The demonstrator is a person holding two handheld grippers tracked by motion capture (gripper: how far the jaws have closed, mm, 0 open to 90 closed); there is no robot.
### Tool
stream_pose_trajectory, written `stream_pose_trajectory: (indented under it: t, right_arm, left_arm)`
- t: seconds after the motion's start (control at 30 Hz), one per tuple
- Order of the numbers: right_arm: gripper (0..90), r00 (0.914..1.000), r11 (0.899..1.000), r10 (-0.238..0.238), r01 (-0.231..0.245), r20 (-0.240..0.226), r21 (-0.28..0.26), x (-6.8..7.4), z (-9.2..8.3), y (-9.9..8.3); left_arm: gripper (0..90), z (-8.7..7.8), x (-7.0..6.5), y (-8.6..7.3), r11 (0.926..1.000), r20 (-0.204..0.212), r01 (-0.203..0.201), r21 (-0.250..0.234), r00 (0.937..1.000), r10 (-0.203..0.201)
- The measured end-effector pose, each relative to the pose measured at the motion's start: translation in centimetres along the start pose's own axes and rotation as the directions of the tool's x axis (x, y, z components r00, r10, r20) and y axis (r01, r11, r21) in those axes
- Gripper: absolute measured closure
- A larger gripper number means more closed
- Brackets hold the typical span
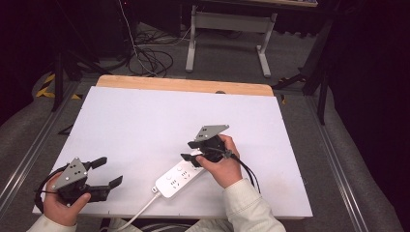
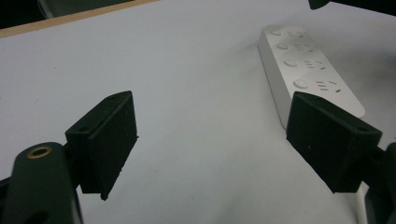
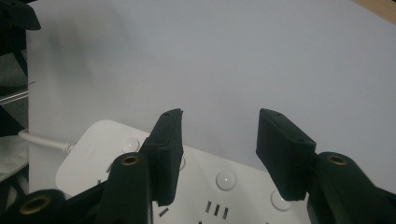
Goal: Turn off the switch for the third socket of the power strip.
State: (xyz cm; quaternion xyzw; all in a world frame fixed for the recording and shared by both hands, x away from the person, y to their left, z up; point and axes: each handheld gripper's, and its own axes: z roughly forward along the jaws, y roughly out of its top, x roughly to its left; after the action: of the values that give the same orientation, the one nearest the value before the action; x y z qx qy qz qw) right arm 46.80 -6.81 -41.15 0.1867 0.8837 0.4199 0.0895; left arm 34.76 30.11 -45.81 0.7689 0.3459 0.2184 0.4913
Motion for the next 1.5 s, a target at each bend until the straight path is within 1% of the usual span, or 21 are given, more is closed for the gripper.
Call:
stream_pose_trajectory:
  t: [0.17, 0.27, 0.33, 0.43, 0.5, 0.57, 0.6, 0.67, 0.7, 0.87, 0.93, 1.0, 1.03, 1.07, 1.1, 1.17, 1.2, 1.3, 1.37, 1.43, 1.5]
  right_arm:
    - [53.1, 0.9999, 1.0, -0.007, 0.008, -0.014, 0.013, 0.1, 1.3, 0.7]
    - [56.3, 0.9997, 1.0, -0.01, 0.011, -0.023, 0.022, 0.2, 1.9, 0.9]
    - [57.5, 0.9997, 1.0, -0.01, 0.01, -0.024, 0.023, 0.3, 2.0, 0.9]
    - [67.6, 0.9997, 0.999, -0.012, 0.012, -0.022, 0.039, 0.2, 2.2, 0.9]
    - [77.4, 0.9997, 0.999, -0.019, 0.02, -0.015, 0.049, 0.0, 2.2, 0.8]
    - [87.7, 0.9998, 0.998, -0.018, 0.019, -0.007, 0.063, -0.1, 2.1, 0.8]
    - [90.0, 0.9998, 0.998, -0.022, 0.022, -0.003, 0.066, -0.1, 2.1, 0.7]
    - [90.0, 0.9998, 0.997, -0.021, 0.021, 0.002, 0.072, -0.2, 2.0, 0.7]
    - [90.0, 0.9997, 0.996, -0.024, 0.024, 0.002, 0.087, -0.3, 2.0, 0.7]
    - [90.0, 0.9996, 0.991, -0.028, 0.027, 0.006, 0.133, -0.5, 2.4, 0.5]
    - [90.0, 0.9996, 0.99, -0.028, 0.027, 0.007, 0.141, -0.5, 2.5, 0.5]
    - [90.0, 0.9997, 0.986, -0.025, 0.025, 0.0, 0.166, -0.5, 2.8, 0.4]
    - [90.0, 0.9997, 0.986, -0.025, 0.025, 0.0, 0.166, -0.5, 2.8, 0.4]
    - [90.0, 0.9996, 0.982, -0.027, 0.028, -0.005, 0.188, -0.5, 3.0, 0.2]
    - [90.0, 0.9996, 0.982, -0.027, 0.028, -0.005, 0.188, -0.5, 3.0, 0.2]
    - [90.0, 0.9997, 0.977, -0.024, 0.024, -0.002, 0.214, -0.5, 3.2, 0.1]
    - [90.0, 0.9997, 0.972, -0.025, 0.024, 0.003, 0.234, -0.5, 3.3, 0.0]
    - [90.0, 0.9998, 0.967, -0.018, 0.016, 0.007, 0.255, -0.6, 3.3, -0.1]
    - [90.0, 0.9998, 0.965, -0.018, 0.015, 0.009, 0.262, -0.6, 3.3, -0.1]
    - [90.0, 0.9998, 0.961, -0.018, 0.014, 0.011, 0.275, -0.6, 3.4, -0.2]
    - [90.0, 0.9998, 0.96, -0.017, 0.014, 0.009, 0.28, -0.7, 3.5, -0.3]
  left_arm:
    - [16.8, 0.0, 0.1, 0.0, 1.0, -0.003, -0.001, 0.002, 1.0, 0.001]
    - [16.8, 0.0, 0.1, -0.1, 0.9999, 0.001, 0.014, 0.003, 0.9999, -0.014]
    - [16.8, 0.0, 0.1, 0.0, 0.9999, 0.002, 0.015, 0.003, 0.9999, -0.015]
    - [16.0, 0.0, 0.1, 0.0, 0.9998, -0.001, 0.018, -0.002, 0.9998, -0.018]
    - [14.7, 0.0, 0.2, 0.0, 0.9999, -0.001, 0.01, 0.002, 0.9999, -0.01]
    - [13.1, 0.1, 0.2, -0.1, 0.9999, 0.0, 0.015, 0.004, 0.9999, -0.015]
    - [12.6, 0.1, 0.2, -0.1, 0.9999, 0.0, 0.015, 0.004, 0.9999, -0.015]
    - [12.0, 0.1, 0.2, -0.1, 0.9999, 0.001, 0.016, 0.001, 0.9999, -0.016]
    - [10.8, 0.1, 0.2, -0.1, 0.9999, -0.002, 0.01, -0.002, 0.9999, -0.01]
    - [5.4, 0.2, 0.2, -0.1, 0.9999, 0.01, 0.008, -0.008, 0.9999, -0.008]
    - [5.3, 0.2, 0.2, -0.1, 1.0, 0.002, 0.007, -0.007, 1.0, -0.007]
    - [5.3, 0.3, 0.2, -0.1, 0.9998, -0.016, 0.019, -0.001, 0.9997, -0.019]
    - [5.5, 0.4, 0.1, -0.1, 0.9996, -0.024, 0.027, 0.002, 0.9993, -0.027]
    - [6.0, 0.4, 0.2, -0.1, 0.9996, -0.031, 0.029, 0.001, 0.9991, -0.029]
    - [6.0, 0.4, 0.2, -0.1, 0.9996, -0.037, 0.029, 0.005, 0.9989, -0.028]
    - [6.1, 0.4, 0.2, -0.1, 0.9996, -0.04, 0.028, 0.006, 0.9988, -0.028]
    - [5.6, 0.4, 0.2, -0.1, 0.9995, -0.041, 0.032, 0.003, 0.9987, -0.031]
    - [5.3, 0.3, 0.2, -0.1, 0.9993, -0.036, 0.038, -0.001, 0.9986, -0.038]
    - [5.0, 0.3, 0.2, -0.1, 0.999, -0.035, 0.04, -0.017, 0.9986, -0.041]
    - [4.6, 0.3, 0.2, -0.1, 0.9992, -0.031, 0.038, -0.01, 0.9988, -0.038]
    - [4.3, 0.3, 0.2, -0.2, 0.9994, -0.032, 0.034, -0.008, 0.9989, -0.035]
